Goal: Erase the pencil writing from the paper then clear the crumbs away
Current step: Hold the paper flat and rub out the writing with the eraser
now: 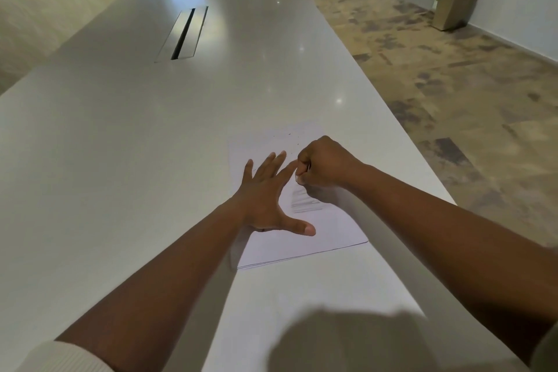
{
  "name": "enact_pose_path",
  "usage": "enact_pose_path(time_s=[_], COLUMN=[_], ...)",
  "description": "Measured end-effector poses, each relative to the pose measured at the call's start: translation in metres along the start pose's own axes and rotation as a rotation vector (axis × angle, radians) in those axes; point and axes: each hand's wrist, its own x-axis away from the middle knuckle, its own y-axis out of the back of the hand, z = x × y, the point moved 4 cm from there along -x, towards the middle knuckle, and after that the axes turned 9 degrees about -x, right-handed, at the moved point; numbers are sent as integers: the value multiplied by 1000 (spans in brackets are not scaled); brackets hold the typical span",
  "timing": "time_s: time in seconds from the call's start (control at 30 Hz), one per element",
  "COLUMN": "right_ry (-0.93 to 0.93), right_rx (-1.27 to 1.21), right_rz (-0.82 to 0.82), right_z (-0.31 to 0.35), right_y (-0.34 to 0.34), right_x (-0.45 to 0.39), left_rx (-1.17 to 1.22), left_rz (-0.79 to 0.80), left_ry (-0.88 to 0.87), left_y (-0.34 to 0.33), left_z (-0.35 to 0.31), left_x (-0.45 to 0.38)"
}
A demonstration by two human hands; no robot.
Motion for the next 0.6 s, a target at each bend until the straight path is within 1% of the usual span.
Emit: enact_pose_path(time_s=[0.1,0.3,0.37,0.43,0.53,0.6], right_ry=[5,34,54,94,170,202], right_rx=[7,11,-29,-63,-41,-31], right_rz=[0,-11,-3,55,190,230], right_z=[-1,-1,0,4,12,14], right_y=[1,-2,-2,-5,-16,-19], right_x=[-1,4,9,19,37,41], left_rx=[7,-7,-11,-15,-22,-35], left_rz=[12,34,48,60,65,63], left_ry=[-18,3,12,17,22,16], left_y=[0,-1,1,2,2,1], left_z=[2,2,1,0,0,0], left_x=[0,-2,-1,-1,-1,-1])
